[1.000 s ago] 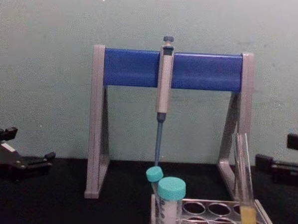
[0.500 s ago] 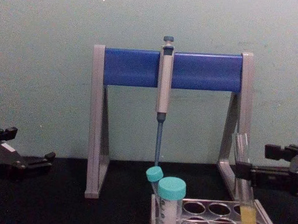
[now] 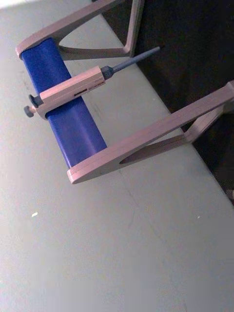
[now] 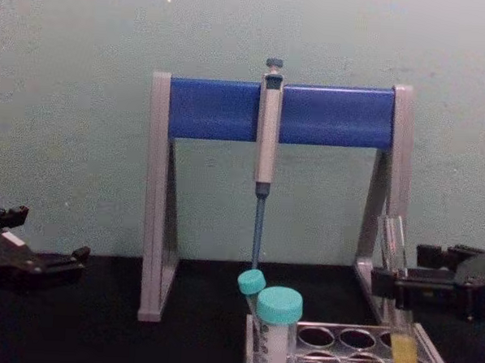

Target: Pick up the test tube from the test tube rack, shake it, then place it back into the test tube rack.

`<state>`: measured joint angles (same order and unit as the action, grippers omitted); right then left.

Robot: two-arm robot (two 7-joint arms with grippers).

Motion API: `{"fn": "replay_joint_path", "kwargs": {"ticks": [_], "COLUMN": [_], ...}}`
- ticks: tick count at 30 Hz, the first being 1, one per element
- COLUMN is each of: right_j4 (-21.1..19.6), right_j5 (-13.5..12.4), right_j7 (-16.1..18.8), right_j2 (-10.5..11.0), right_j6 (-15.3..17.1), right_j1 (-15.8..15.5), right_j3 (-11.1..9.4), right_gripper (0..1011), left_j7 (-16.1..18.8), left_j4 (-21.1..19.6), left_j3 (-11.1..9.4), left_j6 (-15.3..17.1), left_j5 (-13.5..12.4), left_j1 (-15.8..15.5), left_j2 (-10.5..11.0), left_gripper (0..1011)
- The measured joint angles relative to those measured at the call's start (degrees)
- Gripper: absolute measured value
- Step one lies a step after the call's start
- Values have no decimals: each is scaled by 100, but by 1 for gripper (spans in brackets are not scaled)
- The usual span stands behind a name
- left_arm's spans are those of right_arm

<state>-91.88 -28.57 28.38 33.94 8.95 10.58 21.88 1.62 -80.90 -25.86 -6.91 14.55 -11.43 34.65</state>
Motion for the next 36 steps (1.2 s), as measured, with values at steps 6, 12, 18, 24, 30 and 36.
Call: {"fn": "replay_joint_path", "kwargs": {"ticks": [6, 12, 18, 24, 30, 36], "right_j4": [25, 64, 78, 78, 78, 76], "right_j5": [-8, -20, -41, -38, -37, -35], "right_j7": [12, 45, 56, 44, 42, 39], "right_j2": [9, 14, 26, 41, 40, 38], "right_j6": [41, 43, 44, 33, 32, 29], "right_j1": [49, 101, 125, 130, 130, 128], "right_j3": [51, 107, 141, 157, 157, 157], "right_gripper": [1000, 1000, 1000, 1000, 1000, 1000], "left_j7": [0, 0, 0, 0, 0, 0], "left_j4": [0, 0, 0, 0, 0, 0], "left_j3": [0, 0, 0, 0, 0, 0], "left_j6": [0, 0, 0, 0, 0, 0], "left_j5": [0, 0, 0, 0, 0, 0], "left_j1": [0, 0, 0, 0, 0, 0], "left_j2": [0, 0, 0, 0, 0, 0], "left_gripper": [1001, 1001, 1001, 1001, 1001, 1001]}}
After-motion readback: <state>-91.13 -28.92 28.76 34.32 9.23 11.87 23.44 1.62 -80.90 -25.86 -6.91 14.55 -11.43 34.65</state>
